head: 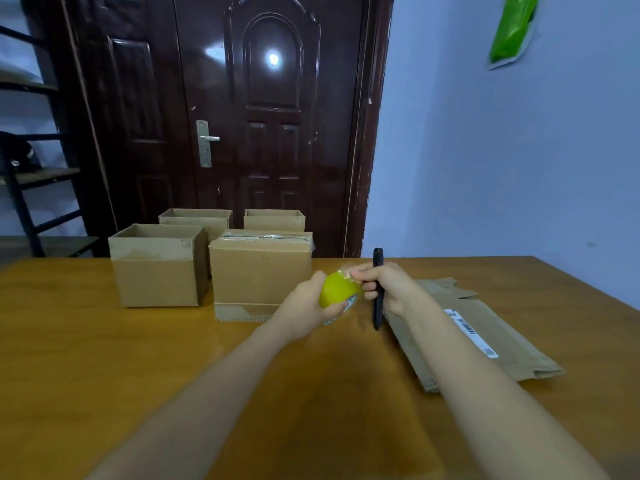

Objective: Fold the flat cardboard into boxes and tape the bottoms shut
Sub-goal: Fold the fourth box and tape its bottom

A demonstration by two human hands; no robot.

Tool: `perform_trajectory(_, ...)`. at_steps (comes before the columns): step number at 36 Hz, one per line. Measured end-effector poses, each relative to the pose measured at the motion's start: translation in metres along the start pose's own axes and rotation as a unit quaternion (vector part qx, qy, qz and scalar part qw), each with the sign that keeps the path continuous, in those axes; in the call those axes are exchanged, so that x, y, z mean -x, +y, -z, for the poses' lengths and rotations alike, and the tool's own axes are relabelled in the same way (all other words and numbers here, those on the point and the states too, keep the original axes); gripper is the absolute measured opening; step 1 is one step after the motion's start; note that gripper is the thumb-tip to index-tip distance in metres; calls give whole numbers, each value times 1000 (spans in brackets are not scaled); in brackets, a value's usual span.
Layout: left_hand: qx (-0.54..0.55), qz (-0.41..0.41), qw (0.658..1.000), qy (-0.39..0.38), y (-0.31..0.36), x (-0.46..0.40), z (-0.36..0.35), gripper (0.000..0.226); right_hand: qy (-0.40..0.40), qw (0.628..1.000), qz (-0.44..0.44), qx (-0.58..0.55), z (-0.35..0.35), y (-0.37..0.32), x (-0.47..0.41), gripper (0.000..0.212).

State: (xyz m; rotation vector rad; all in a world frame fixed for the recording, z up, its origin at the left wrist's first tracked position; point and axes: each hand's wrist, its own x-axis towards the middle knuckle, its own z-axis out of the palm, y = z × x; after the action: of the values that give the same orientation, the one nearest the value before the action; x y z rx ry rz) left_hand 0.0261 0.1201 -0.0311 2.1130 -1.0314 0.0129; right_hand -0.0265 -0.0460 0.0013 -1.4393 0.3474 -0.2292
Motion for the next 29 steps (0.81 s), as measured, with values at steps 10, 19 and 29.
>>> perform_trajectory(10, -31, -33, 999, 16, -24, 40, 16, 33, -42, 987, -95, -122, -25, 39, -4, 15)
perform_trajectory(19, -84, -54, 995, 29, -37, 69, 36, 31, -158, 954, -175, -183, -52, 60, -4, 6)
perform_trajectory(29, -67, -56, 995, 41, -52, 71, 36, 33, -130, 929, -207, -278, -68, 77, -14, 6)
